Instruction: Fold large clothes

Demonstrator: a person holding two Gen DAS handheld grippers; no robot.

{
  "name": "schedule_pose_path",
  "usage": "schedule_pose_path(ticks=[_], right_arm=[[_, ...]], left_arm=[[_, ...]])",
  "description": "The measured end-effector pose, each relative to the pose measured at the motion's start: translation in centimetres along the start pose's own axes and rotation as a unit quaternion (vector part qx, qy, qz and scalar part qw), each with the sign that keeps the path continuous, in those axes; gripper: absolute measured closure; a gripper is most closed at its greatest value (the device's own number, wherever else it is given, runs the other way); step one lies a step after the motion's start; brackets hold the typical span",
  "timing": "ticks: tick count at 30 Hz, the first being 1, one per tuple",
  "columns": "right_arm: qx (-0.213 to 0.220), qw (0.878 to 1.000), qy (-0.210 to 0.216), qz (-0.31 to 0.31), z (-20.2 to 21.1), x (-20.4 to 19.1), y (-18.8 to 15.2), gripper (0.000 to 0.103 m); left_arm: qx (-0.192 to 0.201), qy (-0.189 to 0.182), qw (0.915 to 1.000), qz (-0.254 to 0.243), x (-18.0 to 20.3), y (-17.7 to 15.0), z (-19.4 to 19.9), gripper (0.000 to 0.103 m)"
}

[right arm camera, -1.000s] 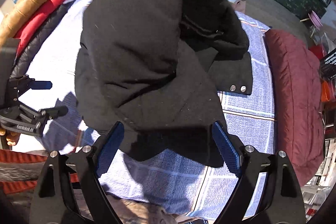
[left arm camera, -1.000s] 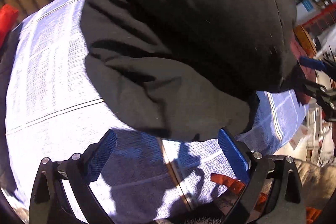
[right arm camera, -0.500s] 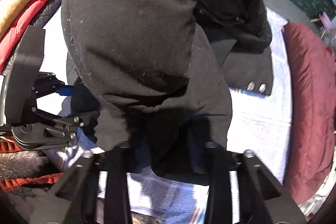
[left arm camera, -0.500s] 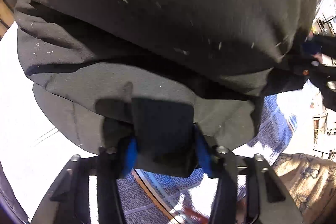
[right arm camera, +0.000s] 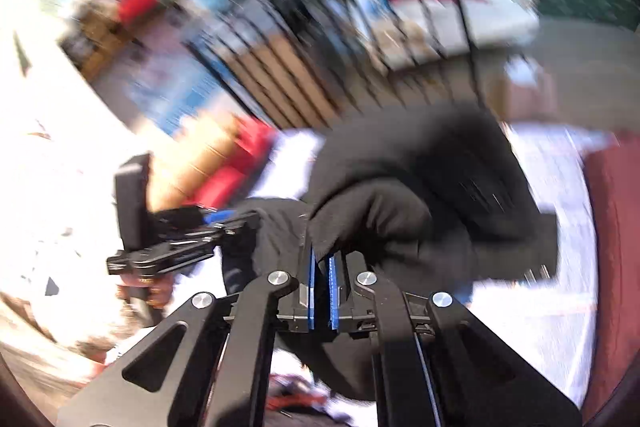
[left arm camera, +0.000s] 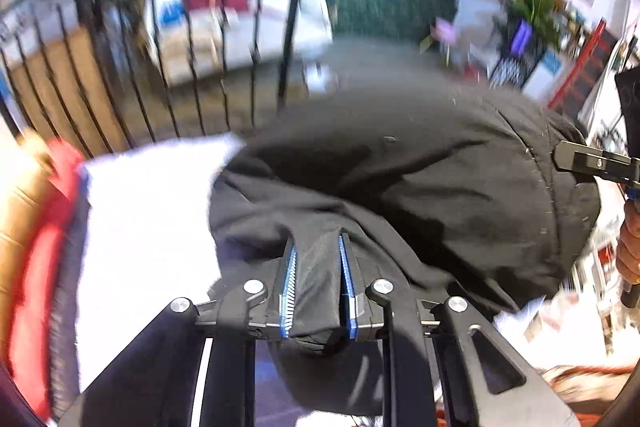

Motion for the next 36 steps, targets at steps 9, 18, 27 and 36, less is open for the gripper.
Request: schedule_pose_path(ticks=[9,18,27,36], right_arm=[[0.099,0.98,0.17,-0.017,9.3,-9.9,6.0,0.097],[0.092,0.993,0.04,-0.057,4.0,-4.1,7.0,0.098],[-0.012,0.974,-0.191,-0.118,-12.6,11.7,11.7,0.089],[-0.034,0.963,-0.085,-0.252,-12.6,17.5,5.7,0.028]], left_arm=[[0.196,0.032,0.98,-0.012,0.6,4.5,16.8,0.103],[0.119,0.026,0.9926,0.01,-1.6,-1.3,12.7,0.01],[0.032,0.026,0.9966,0.072,-3.7,-5.1,7.3,0.01],[-0.079,0.012,0.9871,0.138,-4.7,-14.0,0.6,0.007]])
Point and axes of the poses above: each gripper's, at about its wrist camera, not at the fingertips, and z roughly against the way its jaws point, x to its right, y to its top, the point moved 10 cm from there along -z, roughly the way its jaws point, and after that the axes turned 6 degrees about y, right-handed, at the moved point
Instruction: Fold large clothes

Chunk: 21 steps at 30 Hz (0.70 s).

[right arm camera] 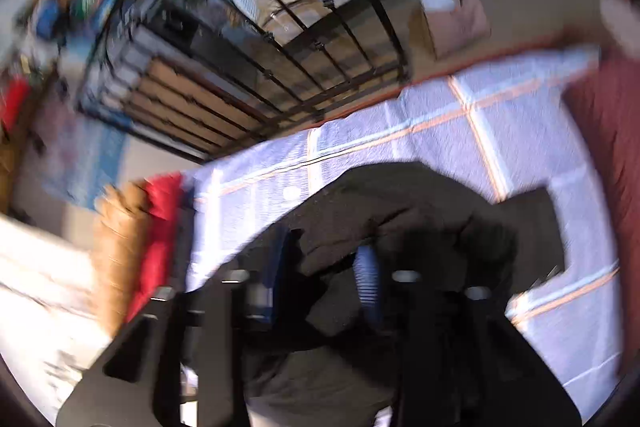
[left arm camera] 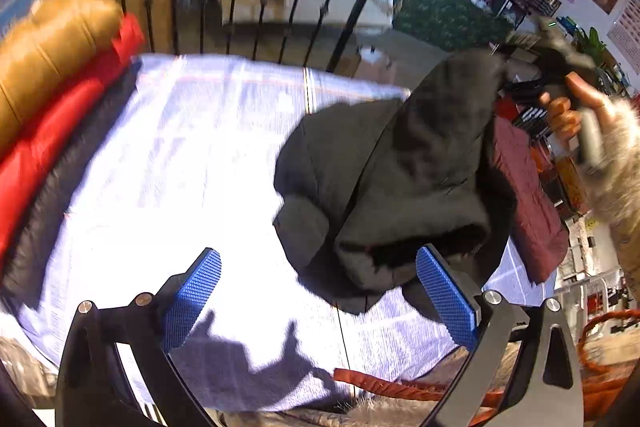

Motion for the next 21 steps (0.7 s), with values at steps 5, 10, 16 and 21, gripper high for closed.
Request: schedule_pose_path(ticks=[5,10,16,21], right_arm=[[0.015,0.99,0.104,-0.09,6.4,-0.4,0.7,0.008],[0.03,0.994,0.014,0.103,12.1,-3.0,-1.1,0.008],[0.042,0.815,-0.219,0.535,9.7,-7.6,-6.8,0.008],[-0.019,0.655,-0.242,0.716,3.7,-10.4,-10.0,0.008]], left_arm=[[-0.045,-0.01,0.9972,-0.058,1.7,-2.5,-5.7,0.007],[-0.087,-0.029,0.9802,-0.175,5.4,-5.7,-10.1,0.007],[-0.104,-0.039,0.9778,-0.178,6.1,-6.8,-11.6,0.007],[-0.096,-0.014,0.9818,-0.163,4.2,-5.8,-11.1,0.007]])
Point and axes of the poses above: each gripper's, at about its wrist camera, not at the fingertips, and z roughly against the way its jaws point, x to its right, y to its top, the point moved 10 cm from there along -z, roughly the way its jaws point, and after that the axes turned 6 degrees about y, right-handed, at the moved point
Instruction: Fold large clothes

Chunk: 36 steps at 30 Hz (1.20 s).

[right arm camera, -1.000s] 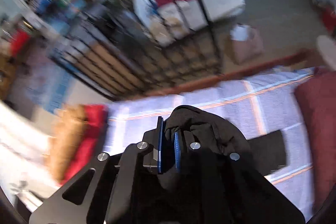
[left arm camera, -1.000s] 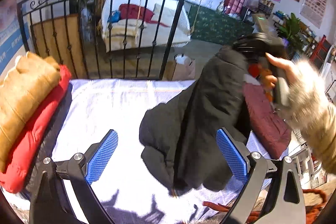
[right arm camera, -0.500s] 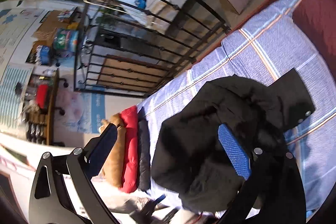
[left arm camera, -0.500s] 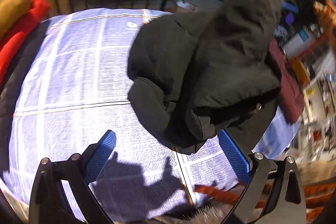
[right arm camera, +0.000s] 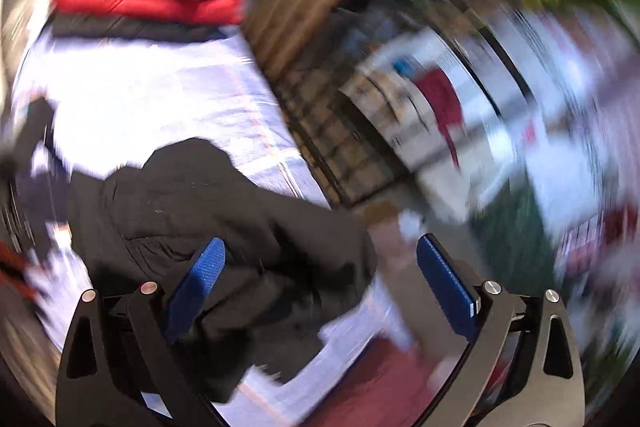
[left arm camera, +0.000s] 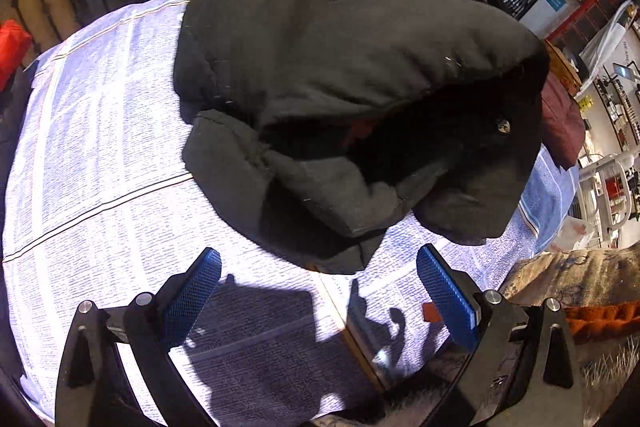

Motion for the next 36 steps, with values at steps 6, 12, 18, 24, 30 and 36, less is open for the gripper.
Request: schedule_pose_path(ticks=[6,12,18,24,30,36], right_arm=[[-0.043,0.935,-0.021,0.353,-4.3,-5.9,1.4,0.018],[-0.12,0.988,0.052,0.085,-8.3,2.1,-2.8,0.082],[-0.164,0.911,0.03,-0.377,-9.4,13.1,-16.2,0.087],[-0.166,0.83,0.067,-0.529,-9.4,10.9,-23.1,0.087],[-0.155,0.789,0.073,-0.589,-10.0,10.9,-24.3,0.087],[-0.146,0.796,0.076,-0.582,-11.2,11.2,-22.3,0.087]], left_arm=[[-0.002,0.034,0.9993,0.018,-2.8,-1.3,0.6,0.007],[0.006,0.034,0.999,0.026,-2.9,-1.0,0.6,0.007],[0.041,0.035,0.998,-0.032,0.4,2.8,1.1,0.007],[0.093,0.046,0.9798,-0.171,6.8,7.8,0.9,0.006],[0.059,-0.043,0.9733,-0.218,13.6,6.5,0.9,0.007],[0.06,0.113,0.9625,-0.239,13.6,7.2,-4.0,0.024]])
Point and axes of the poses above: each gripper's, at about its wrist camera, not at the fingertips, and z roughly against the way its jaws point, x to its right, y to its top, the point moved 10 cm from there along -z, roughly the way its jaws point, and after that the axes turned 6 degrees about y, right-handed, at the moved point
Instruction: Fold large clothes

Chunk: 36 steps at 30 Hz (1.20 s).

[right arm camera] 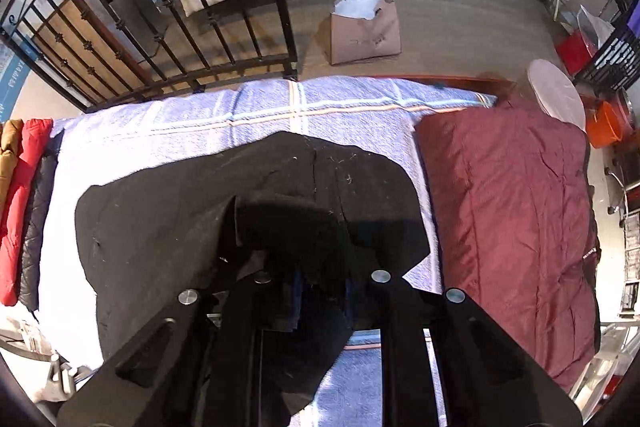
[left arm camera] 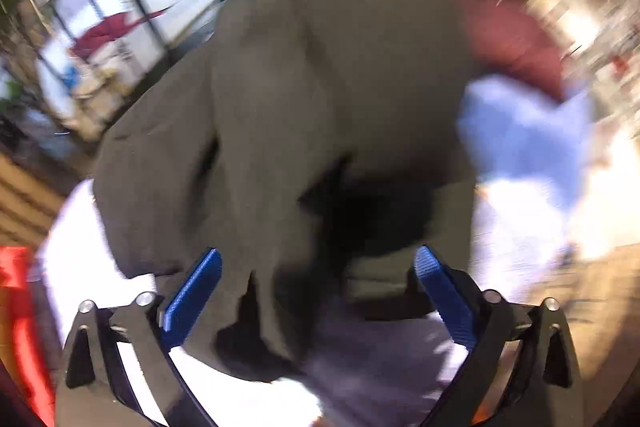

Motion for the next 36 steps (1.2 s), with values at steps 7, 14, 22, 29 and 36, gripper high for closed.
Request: schedule_pose_path(ticks=[7,14,22,29,36], right_arm=[[0.023,0.999,0.035,-0.019,1.5,-0.3,-1.2,0.087],[0.137,0.98,0.139,-0.044,11.5,-2.3,-2.3,0.088],[0.322,0.901,0.281,0.073,33.2,-10.0,-2.6,0.091],[0.401,0.832,0.366,0.117,46.0,-11.7,-7.6,0.092],[0.482,0.741,0.432,0.178,56.8,-12.8,-11.0,0.092]], left_arm=[[-0.066,0.014,0.9967,0.046,-3.7,0.2,-4.9,0.095],[0.073,0.044,0.9677,0.237,-18.1,6.4,7.5,0.098],[0.196,0.081,0.9464,0.243,-23.2,7.7,24.6,0.099],[0.318,0.071,0.9167,0.232,-21.4,7.5,42.0,0.099],[0.417,0.106,0.8791,0.205,-21.2,8.7,55.7,0.099]])
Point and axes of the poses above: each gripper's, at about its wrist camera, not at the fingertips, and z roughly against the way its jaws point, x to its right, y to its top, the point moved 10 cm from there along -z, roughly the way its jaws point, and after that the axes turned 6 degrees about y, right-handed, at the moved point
